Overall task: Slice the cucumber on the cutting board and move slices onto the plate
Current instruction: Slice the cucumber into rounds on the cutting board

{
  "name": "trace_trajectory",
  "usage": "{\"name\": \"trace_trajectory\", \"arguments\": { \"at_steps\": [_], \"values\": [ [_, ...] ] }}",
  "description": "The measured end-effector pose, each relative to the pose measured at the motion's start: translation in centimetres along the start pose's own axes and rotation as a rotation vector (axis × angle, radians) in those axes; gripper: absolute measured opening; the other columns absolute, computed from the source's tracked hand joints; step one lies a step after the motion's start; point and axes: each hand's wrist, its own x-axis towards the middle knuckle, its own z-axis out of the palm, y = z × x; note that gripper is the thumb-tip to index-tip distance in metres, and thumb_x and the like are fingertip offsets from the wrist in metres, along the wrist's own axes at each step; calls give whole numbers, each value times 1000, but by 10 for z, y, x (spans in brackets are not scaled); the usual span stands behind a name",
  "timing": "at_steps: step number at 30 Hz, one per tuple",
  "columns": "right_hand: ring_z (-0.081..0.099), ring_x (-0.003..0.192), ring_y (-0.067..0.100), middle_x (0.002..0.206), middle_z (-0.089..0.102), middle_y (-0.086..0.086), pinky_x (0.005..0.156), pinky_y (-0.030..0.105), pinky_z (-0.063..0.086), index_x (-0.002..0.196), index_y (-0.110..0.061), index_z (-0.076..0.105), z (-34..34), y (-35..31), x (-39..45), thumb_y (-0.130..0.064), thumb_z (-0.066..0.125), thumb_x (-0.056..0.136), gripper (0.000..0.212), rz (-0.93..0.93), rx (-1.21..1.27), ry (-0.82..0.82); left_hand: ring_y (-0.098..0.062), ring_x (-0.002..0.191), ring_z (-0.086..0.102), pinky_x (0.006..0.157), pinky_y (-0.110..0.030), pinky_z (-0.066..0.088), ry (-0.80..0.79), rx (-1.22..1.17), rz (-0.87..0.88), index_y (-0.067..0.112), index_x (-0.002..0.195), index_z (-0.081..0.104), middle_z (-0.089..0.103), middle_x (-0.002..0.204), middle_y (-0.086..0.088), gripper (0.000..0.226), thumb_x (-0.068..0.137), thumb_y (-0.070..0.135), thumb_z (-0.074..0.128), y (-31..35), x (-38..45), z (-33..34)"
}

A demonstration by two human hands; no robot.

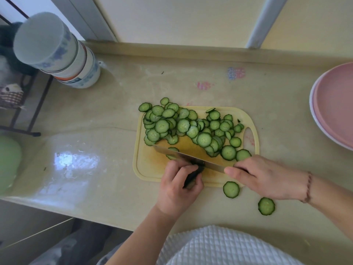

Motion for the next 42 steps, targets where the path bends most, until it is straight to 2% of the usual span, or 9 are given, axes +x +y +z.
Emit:
{"name": "trace_trajectory", "arguments": {
  "at_steps": [5, 8, 13, 16, 21, 26, 34, 42],
  "values": [
    [28, 43, 10, 49, 30, -5, 47, 32, 32, 58, -16, 37, -3, -1, 2, -71, 27, 86, 62, -7, -32, 3, -18, 82, 63, 72, -24, 54, 12, 8, 12, 12, 101, 63, 56, 101, 2, 25, 80, 7, 77, 0, 1, 0],
    [31, 43, 11, 48, 33, -4, 49, 36, 38, 59, -15, 39, -3, -5, 2, -72, 23, 86, 65, -19, -87, 17, -18, 80, 62, 71, -23, 54, 11, 13, 20, 12, 101, 63, 55, 100, 3, 25, 80, 8, 77, -1, 0, 1],
    [34, 44, 11, 50, 39, -2, 50, 33, 41, 64, -7, 46, 8, -7, -1, -70, 20, 88, 72, -26, -117, 31, -18, 79, 62, 69, -24, 53, 13, 27, 26, 13, 100, 63, 56, 96, 0, 24, 80, 8, 77, -1, -1, 2],
    [32, 44, 11, 50, 36, -2, 50, 36, 39, 61, -7, 43, 6, -1, 2, -71, 20, 88, 72, -31, -103, 60, -17, 79, 60, 68, -24, 53, 13, 29, 20, 14, 100, 63, 54, 97, 3, 25, 80, 10, 77, -1, 0, 1],
    [27, 42, 9, 49, 29, -4, 44, 23, 29, 57, -14, 35, -14, 0, 3, -69, 30, 85, 62, 18, 26, 77, -21, 79, 64, 68, -29, 55, -3, 22, 28, 12, 102, 62, 54, 101, 2, 24, 83, 9, 77, 0, 0, -1],
    [25, 48, 16, 53, 27, -1, 47, 35, 27, 61, -9, 31, -12, 4, -8, -78, 33, 83, 73, -10, 151, 0, -18, 81, 63, 71, -25, 55, 14, 28, 29, 12, 102, 62, 55, 100, 1, 23, 84, 10, 77, 1, -3, 1],
    [29, 47, 19, 52, 33, 0, 46, 37, 31, 64, -8, 36, -11, 4, -24, -84, 32, 80, 78, -3, 113, -41, -14, 79, 60, 70, -19, 53, 27, 36, -12, 14, 101, 62, 55, 97, 2, 23, 83, 15, 77, 0, -4, 2],
    [29, 45, 11, 49, 30, -4, 46, 35, 34, 61, -13, 37, -10, 1, -22, -84, 27, 81, 74, -6, 24, -12, -13, 78, 58, 70, -14, 49, 25, 38, -10, 14, 100, 62, 53, 98, 4, 24, 81, 12, 77, 0, -3, 2]
  ]
}}
